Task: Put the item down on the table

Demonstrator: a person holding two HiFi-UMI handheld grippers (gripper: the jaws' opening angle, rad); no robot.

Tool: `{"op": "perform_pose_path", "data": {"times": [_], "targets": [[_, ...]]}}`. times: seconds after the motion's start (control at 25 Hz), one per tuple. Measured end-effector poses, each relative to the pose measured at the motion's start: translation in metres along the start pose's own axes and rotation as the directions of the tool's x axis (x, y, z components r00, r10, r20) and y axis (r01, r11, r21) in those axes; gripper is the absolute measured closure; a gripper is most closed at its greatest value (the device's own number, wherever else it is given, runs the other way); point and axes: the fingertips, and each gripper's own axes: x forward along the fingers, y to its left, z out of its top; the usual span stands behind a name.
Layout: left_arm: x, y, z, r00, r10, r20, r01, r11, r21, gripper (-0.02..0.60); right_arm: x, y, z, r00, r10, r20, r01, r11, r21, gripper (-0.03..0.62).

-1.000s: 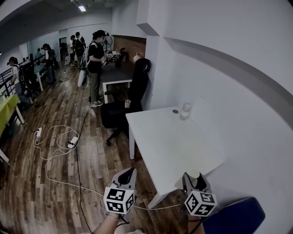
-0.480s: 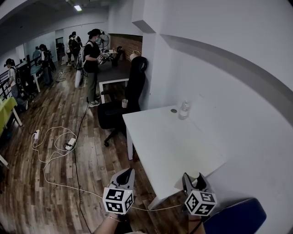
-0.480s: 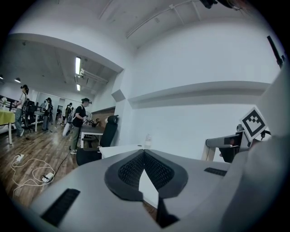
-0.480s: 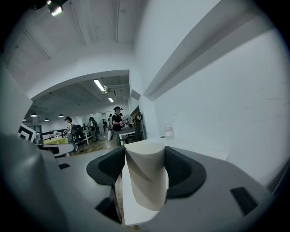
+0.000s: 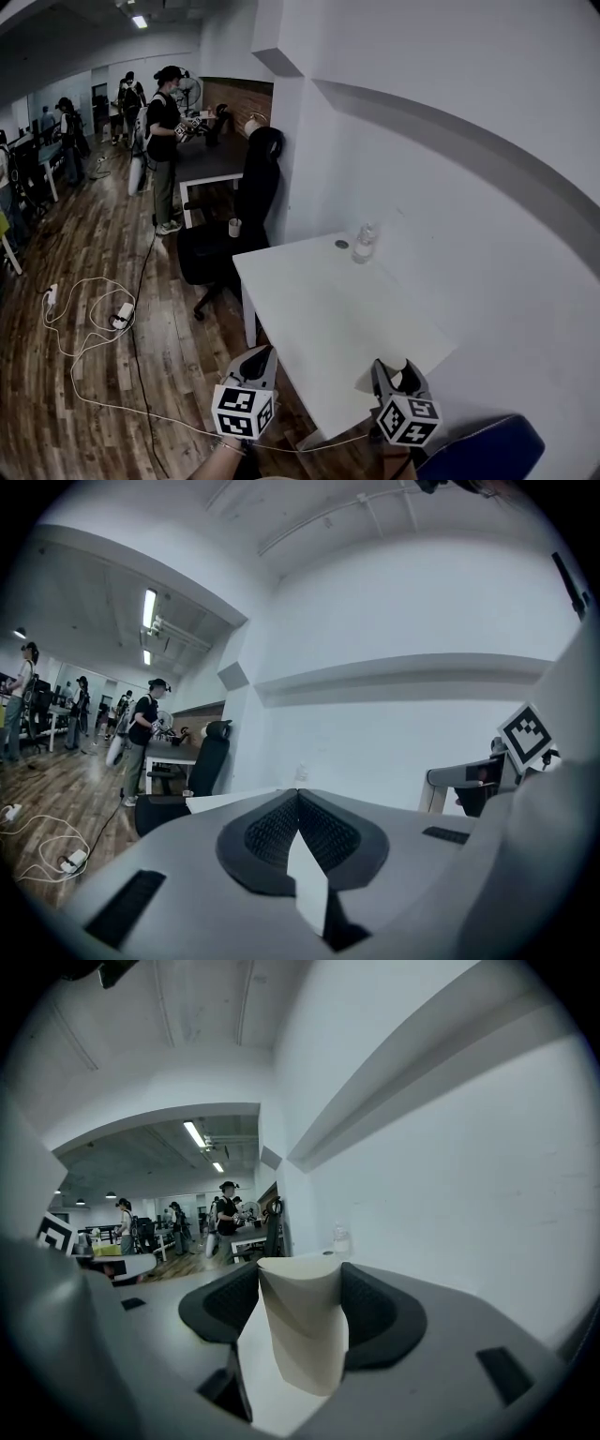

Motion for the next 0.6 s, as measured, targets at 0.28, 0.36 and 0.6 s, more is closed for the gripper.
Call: {"op": "perform_pose_path", "data": {"times": [0.28, 0.36, 0.6], "targets": [[0.047, 0.038, 0.008, 0.999, -0.039, -0.020, 0.039, 0.999, -0.019, 0.565, 0.040, 0.009, 0.007, 0.999, -0.052, -0.012, 0.052, 0.999, 0.004, 0.301], [0.058, 0.047, 0.011, 0.998, -0.056, -0.020, 0.056, 0.998, -0.017, 0.565, 0.049, 0.012, 0.009, 0.998, -0.068, -0.017, 0.068, 0.998, 0.004, 0.301], [0.085, 0.076, 0.022, 0.995, -0.096, -0.016, 0.095, 0.995, -0.025, 0.565, 0.076, 0.026, 0.019, 0.994, -0.112, -0.010, 0.112, 0.994, 0.004, 0.301]]}}
